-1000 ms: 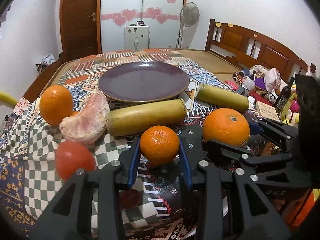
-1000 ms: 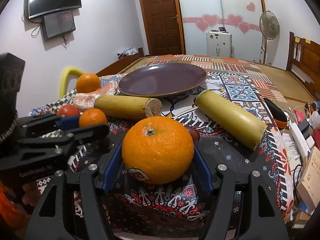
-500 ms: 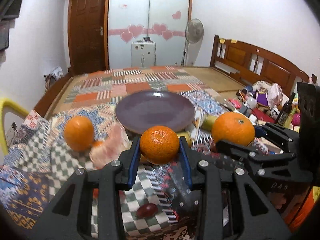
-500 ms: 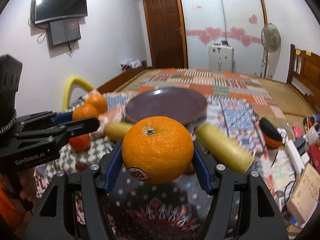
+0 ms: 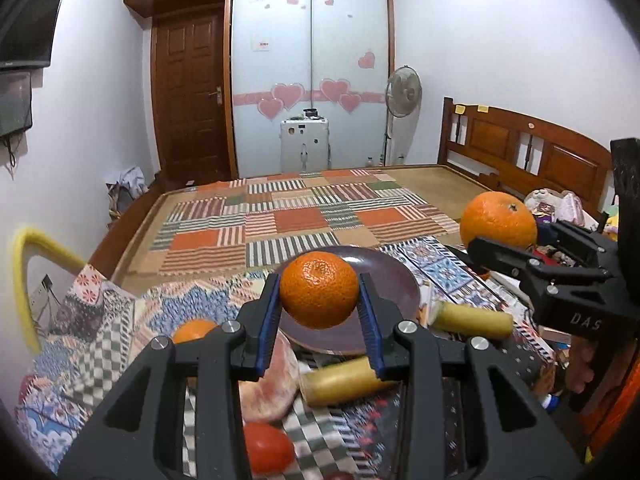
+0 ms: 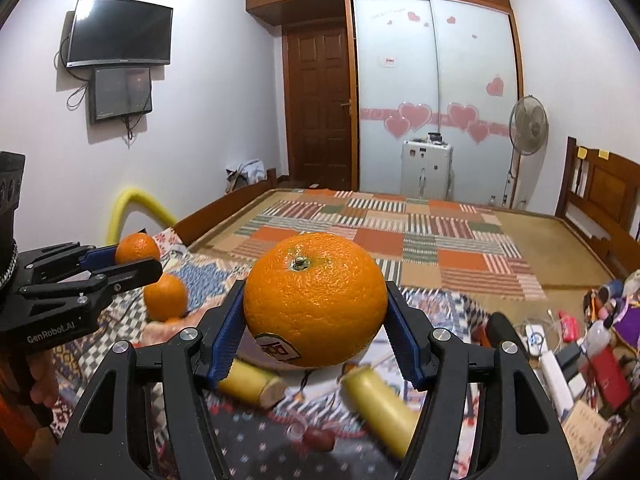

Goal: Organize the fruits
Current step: 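Carry both oranges onto the purple plate and open both tools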

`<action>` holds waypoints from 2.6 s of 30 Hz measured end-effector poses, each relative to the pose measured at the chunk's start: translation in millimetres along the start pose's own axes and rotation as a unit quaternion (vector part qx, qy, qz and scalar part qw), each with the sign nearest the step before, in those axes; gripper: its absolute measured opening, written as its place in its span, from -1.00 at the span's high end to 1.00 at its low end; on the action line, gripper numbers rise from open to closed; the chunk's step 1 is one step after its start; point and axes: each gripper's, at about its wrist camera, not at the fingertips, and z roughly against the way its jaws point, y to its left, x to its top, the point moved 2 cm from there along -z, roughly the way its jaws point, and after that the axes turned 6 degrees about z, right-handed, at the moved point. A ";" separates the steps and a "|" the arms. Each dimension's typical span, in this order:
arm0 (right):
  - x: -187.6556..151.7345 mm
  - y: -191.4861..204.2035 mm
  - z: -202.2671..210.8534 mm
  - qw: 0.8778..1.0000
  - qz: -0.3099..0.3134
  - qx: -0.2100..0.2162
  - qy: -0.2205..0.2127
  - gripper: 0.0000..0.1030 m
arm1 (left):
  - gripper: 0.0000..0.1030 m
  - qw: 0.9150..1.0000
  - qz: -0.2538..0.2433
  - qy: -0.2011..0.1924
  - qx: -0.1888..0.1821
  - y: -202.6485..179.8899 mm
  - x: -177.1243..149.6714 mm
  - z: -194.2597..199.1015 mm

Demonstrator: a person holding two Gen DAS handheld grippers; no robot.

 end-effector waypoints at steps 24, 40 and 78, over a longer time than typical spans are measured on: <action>3.1 -21.2 -101.5 0.996 0.023 0.004 0.082 -0.20 | 0.27 0.997 -0.002 0.059 0.051 19.8 24.2 -120.3; -3.1 -30.6 -149.4 0.982 0.020 0.046 0.180 -0.20 | 0.27 0.981 0.030 0.184 0.046 33.4 22.8 -193.9; 9.5 -20.0 -133.5 0.975 0.043 0.058 0.208 -0.38 | -0.05 0.980 0.043 0.196 0.020 32.6 38.6 -161.3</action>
